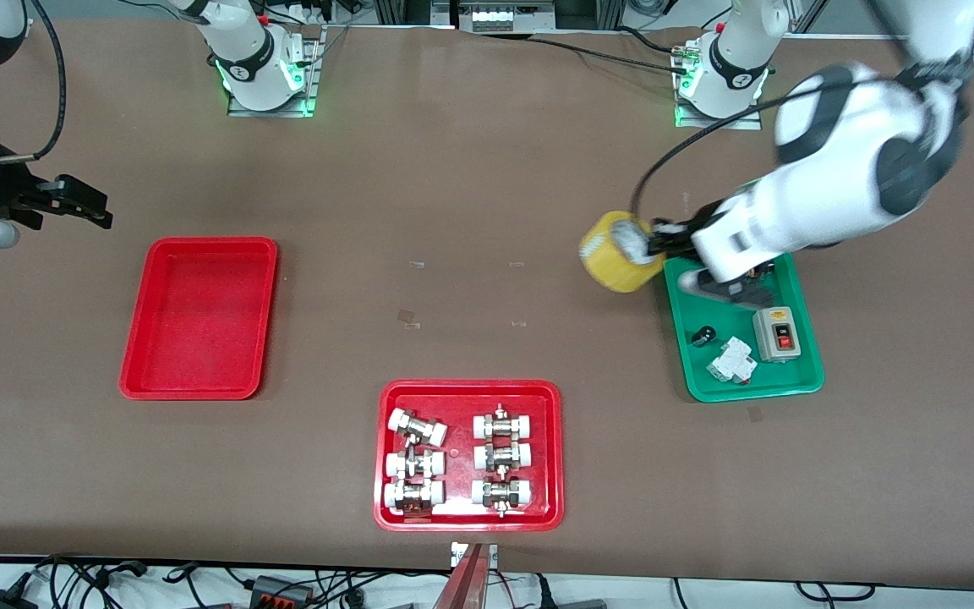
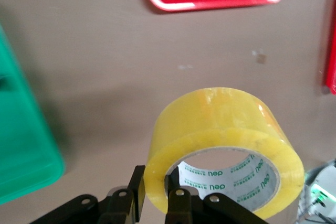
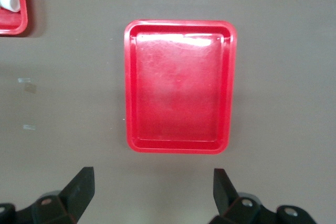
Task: Left arm passes tape to right arm into tray
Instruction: 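Lift the tape with the left gripper while the right gripper reaches over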
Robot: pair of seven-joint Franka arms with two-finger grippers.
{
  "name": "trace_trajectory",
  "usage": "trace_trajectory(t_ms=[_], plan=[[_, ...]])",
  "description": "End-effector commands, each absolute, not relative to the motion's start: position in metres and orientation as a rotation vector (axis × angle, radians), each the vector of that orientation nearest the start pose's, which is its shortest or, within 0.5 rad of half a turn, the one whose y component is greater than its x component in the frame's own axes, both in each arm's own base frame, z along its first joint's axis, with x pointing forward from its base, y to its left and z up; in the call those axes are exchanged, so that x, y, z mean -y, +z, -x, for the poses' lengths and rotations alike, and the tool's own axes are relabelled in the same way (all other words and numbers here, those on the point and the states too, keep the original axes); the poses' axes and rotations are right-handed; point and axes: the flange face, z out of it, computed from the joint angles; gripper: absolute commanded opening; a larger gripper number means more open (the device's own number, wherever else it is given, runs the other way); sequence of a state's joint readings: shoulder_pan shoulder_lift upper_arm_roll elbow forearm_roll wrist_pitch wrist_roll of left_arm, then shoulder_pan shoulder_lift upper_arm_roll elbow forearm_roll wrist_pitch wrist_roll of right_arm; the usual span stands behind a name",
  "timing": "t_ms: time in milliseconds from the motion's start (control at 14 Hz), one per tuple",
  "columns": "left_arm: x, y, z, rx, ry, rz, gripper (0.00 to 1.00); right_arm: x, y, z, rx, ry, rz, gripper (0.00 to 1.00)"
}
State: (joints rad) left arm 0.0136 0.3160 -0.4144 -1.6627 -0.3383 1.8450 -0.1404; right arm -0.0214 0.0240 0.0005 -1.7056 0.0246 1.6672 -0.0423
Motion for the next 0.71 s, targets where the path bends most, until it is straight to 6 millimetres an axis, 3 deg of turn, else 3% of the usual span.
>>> trace_trajectory(t_ms=[0, 71, 214, 286, 429, 571, 643], plan=[[0.319, 0.406, -0.611, -0.273, 0.454, 3.570, 0.01, 0.001, 0.534, -0.572, 0.020, 0.159, 3.065, 1.00], [0.347, 0.396, -0.616, -0.262, 0.384, 3.591, 0.01, -0.015, 0.516, -0.579, 0.077, 0.207, 3.063, 1.00], [0.387, 0.374, -0.613, -0.071, 0.329, 3.620, 0.01, -0.023, 0.508, -0.584, 0.100, 0.243, 3.054, 1.00], [0.399, 0.368, -0.611, 0.064, 0.332, 3.626, 0.01, -0.025, 0.494, -0.590, 0.097, 0.277, 3.031, 1.00], [0.415, 0.349, -0.606, 0.210, 0.400, 3.622, 0.00, -0.037, 0.486, -0.597, 0.098, 0.294, 2.977, 1.00], [0.451, 0.346, -0.594, 0.269, 0.303, 3.662, 0.00, -0.062, 0.475, -0.599, 0.123, 0.313, 2.885, 1.00], [0.464, 0.338, -0.591, 0.450, 0.290, 3.661, 0.00, -0.072, 0.463, -0.603, 0.138, 0.328, 2.808, 1.00]])
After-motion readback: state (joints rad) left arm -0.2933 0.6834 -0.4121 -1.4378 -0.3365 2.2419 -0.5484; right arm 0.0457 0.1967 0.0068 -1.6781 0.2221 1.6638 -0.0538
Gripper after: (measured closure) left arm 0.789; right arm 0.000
